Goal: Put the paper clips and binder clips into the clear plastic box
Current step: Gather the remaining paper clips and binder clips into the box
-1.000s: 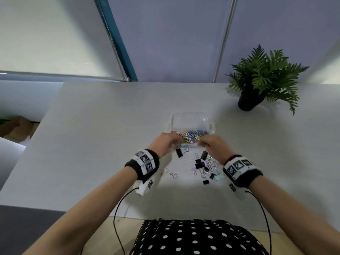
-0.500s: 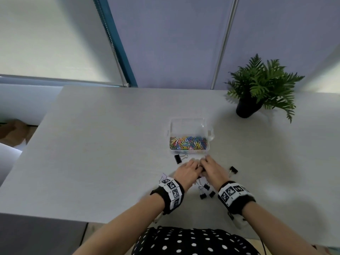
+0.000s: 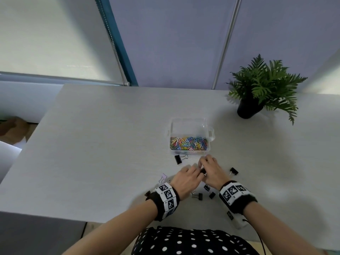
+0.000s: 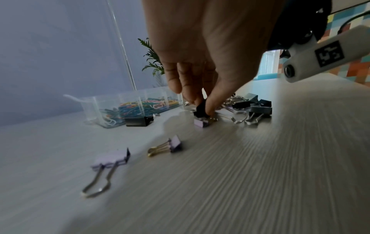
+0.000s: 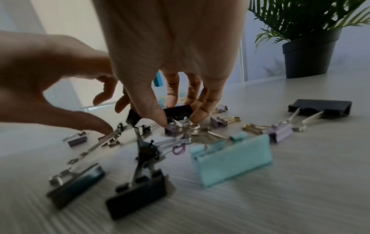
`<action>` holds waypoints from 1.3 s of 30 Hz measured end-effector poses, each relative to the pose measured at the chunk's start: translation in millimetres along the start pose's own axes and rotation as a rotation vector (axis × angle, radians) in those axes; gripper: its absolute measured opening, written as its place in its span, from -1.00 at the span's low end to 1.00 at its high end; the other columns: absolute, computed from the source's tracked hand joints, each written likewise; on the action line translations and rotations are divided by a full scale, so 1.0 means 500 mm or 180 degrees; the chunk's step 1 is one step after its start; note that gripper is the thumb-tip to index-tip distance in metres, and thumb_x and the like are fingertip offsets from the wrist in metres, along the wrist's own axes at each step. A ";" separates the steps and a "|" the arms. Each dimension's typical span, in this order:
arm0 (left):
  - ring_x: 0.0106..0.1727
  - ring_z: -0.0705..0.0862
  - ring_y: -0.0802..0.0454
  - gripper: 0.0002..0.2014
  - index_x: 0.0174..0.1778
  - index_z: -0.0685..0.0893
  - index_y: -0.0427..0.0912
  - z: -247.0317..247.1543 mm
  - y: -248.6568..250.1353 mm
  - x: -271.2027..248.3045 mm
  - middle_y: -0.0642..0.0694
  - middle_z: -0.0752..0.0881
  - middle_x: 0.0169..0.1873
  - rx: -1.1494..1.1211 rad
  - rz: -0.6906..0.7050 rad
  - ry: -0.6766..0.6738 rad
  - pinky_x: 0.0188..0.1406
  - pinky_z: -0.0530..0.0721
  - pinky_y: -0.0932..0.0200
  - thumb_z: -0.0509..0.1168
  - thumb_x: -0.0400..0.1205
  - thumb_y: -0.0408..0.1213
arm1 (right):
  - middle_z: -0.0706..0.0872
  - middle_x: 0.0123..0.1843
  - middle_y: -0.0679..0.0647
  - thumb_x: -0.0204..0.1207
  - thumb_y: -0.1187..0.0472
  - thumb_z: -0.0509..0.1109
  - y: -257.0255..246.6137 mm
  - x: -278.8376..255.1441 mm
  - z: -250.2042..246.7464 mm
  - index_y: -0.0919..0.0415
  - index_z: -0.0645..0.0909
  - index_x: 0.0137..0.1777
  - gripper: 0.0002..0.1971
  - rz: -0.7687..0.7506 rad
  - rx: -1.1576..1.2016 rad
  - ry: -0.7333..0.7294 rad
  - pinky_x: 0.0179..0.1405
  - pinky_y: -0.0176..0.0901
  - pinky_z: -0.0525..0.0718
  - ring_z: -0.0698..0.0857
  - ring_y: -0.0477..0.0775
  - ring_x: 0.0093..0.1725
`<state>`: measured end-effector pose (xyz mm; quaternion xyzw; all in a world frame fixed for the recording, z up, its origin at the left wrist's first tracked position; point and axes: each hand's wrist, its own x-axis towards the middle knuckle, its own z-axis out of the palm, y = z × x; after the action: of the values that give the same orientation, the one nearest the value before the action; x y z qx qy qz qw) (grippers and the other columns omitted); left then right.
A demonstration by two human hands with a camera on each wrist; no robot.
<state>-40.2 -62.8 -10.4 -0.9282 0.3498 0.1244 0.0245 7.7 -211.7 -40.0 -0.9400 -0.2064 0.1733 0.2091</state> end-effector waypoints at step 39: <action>-0.10 0.65 -0.12 -0.63 0.08 0.57 -0.31 -0.116 -0.250 0.066 -0.22 0.57 0.04 -0.2133 -0.1363 0.1415 -0.01 0.72 0.02 0.46 0.46 -0.18 | 0.05 0.65 0.10 0.50 0.31 0.26 -0.006 0.087 -0.100 0.07 0.29 0.50 -0.45 -0.0310 -0.0794 -0.0403 0.59 0.29 0.04 -0.01 0.18 0.63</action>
<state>78.2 2.5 32.5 -0.9405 0.0871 0.0207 -0.3277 64.7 -205.2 -6.2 -0.9348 -0.2844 0.1949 0.0853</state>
